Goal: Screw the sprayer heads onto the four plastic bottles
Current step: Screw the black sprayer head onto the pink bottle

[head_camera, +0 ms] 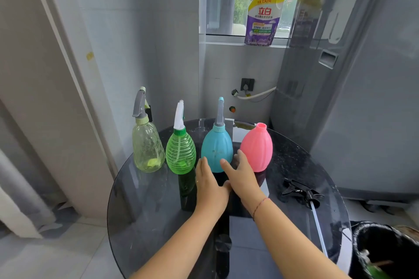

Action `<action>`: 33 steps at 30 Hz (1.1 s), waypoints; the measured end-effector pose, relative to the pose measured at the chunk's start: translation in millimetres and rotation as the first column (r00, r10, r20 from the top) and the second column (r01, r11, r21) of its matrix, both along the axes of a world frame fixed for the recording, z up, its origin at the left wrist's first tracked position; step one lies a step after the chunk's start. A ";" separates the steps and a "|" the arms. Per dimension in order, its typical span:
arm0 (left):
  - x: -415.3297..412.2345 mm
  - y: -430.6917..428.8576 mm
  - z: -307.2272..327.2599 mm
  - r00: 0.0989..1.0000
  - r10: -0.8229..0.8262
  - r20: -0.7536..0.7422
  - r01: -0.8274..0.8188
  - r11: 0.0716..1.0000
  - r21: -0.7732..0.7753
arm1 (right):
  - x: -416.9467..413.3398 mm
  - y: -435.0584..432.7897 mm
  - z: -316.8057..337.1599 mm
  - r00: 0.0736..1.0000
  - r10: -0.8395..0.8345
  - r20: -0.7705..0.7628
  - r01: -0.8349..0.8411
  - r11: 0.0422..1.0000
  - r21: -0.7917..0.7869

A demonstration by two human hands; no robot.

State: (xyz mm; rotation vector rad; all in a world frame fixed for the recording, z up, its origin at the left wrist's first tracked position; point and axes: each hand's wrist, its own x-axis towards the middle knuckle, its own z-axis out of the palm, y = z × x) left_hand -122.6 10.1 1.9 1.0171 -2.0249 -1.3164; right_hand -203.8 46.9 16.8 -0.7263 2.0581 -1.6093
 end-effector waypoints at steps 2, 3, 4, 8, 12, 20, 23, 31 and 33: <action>6.4 8.1 0.0 0.998 0.043 -0.040 -0.046 0.997 -0.069 | 3.1 12.8 3.0 0.996 -0.063 -0.069 0.065 0.998 0.023; 8.5 12.5 1.2 0.994 0.066 -0.086 -0.074 0.992 -0.101 | 1.8 20.4 7.4 0.985 -0.123 -0.121 0.124 0.992 0.005; 9.8 16.7 3.0 0.988 0.079 -0.136 -0.096 0.988 -0.121 | -1.1 28.1 12.8 0.964 -0.196 -0.178 0.192 0.981 -0.041; 7.7 32.5 14.0 0.984 0.007 -0.176 -0.032 0.990 -0.137 | -30.8 46.9 29.9 0.827 -0.425 -0.368 0.443 0.896 -0.039; -4.3 37.9 23.1 0.982 -0.173 -0.068 0.168 0.983 -0.074 | -67.4 45.7 30.2 0.924 -0.270 -0.270 0.308 0.945 0.110; -60.8 26.9 34.9 0.946 -0.316 0.071 0.315 0.949 0.029 | -109.1 35.3 0.6 0.996 0.050 -0.076 -0.044 0.996 0.075; -78.1 23.5 27.0 0.952 -0.292 0.089 0.288 0.956 0.057 | -116.0 37.0 -5.3 0.993 0.078 -0.094 -0.072 0.996 0.059; -44.0 38.6 9.7 0.986 -0.163 0.021 0.164 0.972 -0.170 | -76.2 79.8 15.6 0.987 0.143 -0.076 -0.136 0.987 0.090; -25.9 43.6 6.1 0.990 -0.134 -0.041 0.127 0.982 -0.143 | -52.2 95.6 19.4 0.979 0.197 -0.051 -0.193 0.978 0.080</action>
